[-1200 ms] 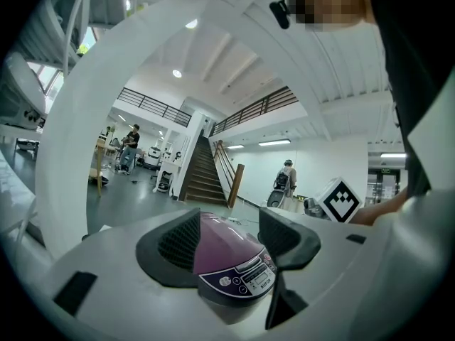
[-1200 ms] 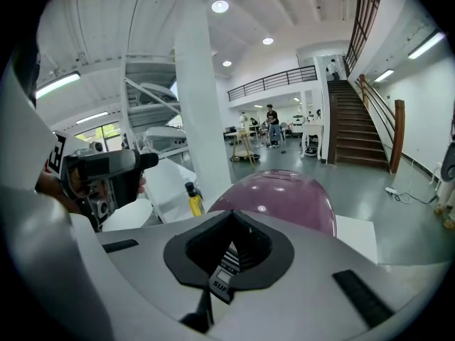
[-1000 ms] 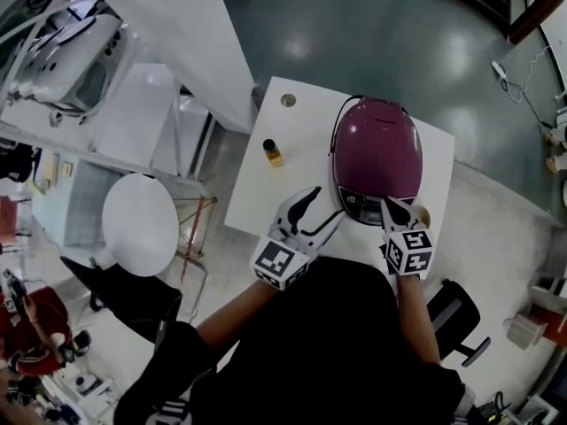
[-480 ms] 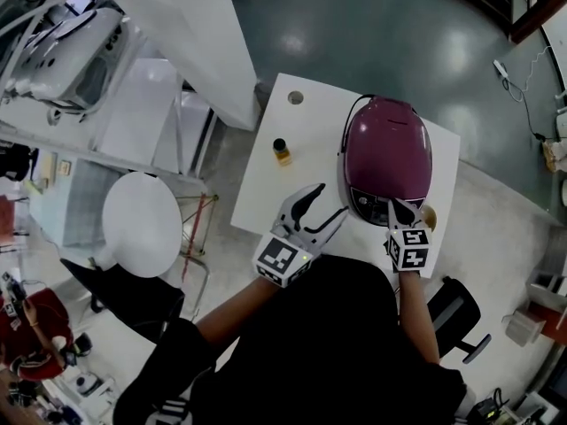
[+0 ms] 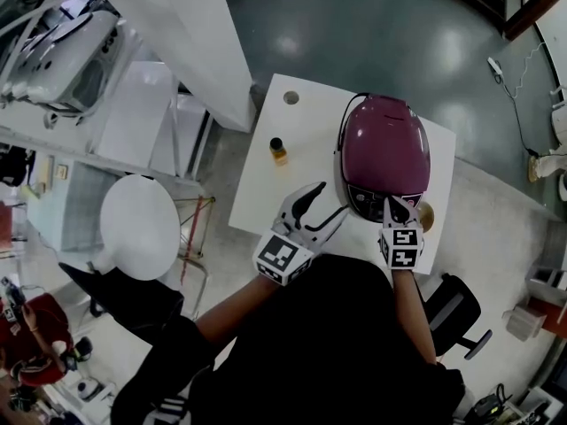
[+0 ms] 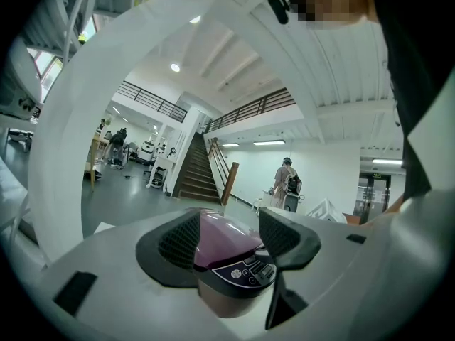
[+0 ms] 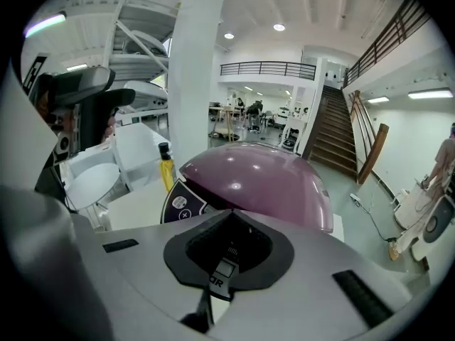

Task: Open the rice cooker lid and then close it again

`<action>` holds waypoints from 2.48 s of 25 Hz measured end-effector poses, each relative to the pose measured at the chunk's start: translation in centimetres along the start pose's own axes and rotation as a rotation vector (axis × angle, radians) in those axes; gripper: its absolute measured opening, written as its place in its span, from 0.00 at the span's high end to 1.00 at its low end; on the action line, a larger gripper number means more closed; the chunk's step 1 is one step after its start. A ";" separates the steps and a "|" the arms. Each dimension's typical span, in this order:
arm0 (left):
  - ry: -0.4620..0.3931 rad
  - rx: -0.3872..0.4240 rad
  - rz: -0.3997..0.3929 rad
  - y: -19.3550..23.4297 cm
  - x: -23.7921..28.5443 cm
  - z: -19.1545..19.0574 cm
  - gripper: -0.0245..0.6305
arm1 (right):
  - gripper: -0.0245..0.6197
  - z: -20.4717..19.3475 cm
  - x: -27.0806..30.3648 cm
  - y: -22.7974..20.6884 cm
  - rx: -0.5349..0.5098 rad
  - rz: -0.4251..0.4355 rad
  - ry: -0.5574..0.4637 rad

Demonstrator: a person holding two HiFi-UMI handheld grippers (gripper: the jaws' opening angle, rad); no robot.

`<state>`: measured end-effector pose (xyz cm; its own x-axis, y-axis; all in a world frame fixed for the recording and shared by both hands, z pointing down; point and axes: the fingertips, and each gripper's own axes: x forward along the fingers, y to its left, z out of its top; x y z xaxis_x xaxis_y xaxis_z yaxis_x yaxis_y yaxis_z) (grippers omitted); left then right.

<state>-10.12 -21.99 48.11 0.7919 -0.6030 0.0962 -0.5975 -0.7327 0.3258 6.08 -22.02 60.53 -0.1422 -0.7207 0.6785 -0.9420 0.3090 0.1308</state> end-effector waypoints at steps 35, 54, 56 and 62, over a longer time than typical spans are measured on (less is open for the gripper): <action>0.004 -0.057 -0.044 -2.7 -0.6 -1.5 0.60 | 0.96 -0.1 0.5 -0.4 0.104 -0.004 -0.046; -0.048 -0.016 -0.079 -0.6 1.9 5.0 0.60 | 0.96 0.7 0.4 -0.8 0.210 0.080 -0.080; -0.058 0.009 -0.075 -0.2 2.7 6.2 0.60 | 0.96 0.7 0.4 -0.8 0.209 0.089 -0.081; -0.089 0.065 -0.068 0.5 5.5 9.7 0.60 | 0.96 1.7 0.0 -1.9 0.202 0.111 -0.113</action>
<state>-7.26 -28.77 39.73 0.8180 -0.5752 -0.0091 -0.5524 -0.7897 0.2669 7.33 -23.63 59.04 -0.2708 -0.7575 0.5940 -0.9587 0.2681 -0.0951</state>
